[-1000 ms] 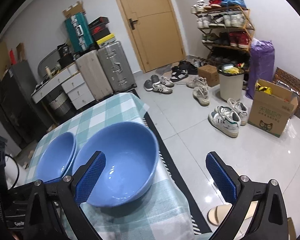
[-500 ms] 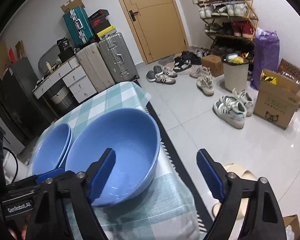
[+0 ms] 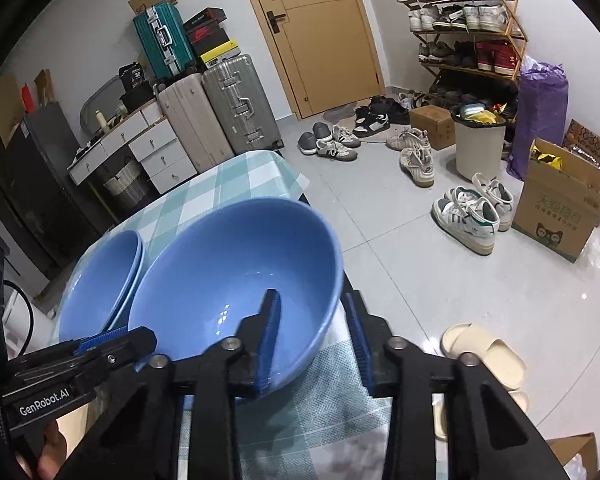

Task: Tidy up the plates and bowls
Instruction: 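Lower both tools to the blue bowl's rim and close both grippers, then lift the blue bowl with both grippers and carry it toward the stacked blue bowls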

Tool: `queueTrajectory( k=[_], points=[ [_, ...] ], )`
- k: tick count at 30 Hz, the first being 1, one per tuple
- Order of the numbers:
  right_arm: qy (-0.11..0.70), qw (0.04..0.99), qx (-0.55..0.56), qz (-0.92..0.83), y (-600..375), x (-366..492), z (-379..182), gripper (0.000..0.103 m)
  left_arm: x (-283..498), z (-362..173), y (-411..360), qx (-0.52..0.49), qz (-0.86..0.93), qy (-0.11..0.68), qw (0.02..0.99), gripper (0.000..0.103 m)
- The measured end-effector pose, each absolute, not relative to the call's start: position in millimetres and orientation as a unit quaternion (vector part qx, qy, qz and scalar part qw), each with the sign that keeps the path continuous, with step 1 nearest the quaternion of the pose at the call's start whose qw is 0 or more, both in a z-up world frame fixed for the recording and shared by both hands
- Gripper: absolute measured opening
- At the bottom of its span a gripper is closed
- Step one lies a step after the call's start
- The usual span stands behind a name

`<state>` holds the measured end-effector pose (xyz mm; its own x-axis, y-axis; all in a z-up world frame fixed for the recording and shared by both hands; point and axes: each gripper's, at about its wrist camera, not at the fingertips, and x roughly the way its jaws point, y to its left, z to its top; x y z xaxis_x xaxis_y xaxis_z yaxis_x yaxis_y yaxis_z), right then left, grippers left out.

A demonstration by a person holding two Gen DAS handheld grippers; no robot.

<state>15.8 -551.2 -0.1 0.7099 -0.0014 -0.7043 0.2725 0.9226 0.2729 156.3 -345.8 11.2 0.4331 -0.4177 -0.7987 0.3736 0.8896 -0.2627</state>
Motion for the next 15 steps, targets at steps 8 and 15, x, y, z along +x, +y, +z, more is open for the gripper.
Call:
queueTrajectory(
  k=[8,15],
  points=[
    [0.376,0.906,0.178,-0.077,-549.4,18.0,-3.4,0.020,156.2,9.2,-347.0,-0.017,-0.231,0.471,0.851,0.022],
    [0.368,0.911,0.169,-0.080,-546.9,17.4,-0.4,0.020,150.2,16.1,-348.9,-0.008,-0.233,0.459,0.857,0.022]
  ],
)
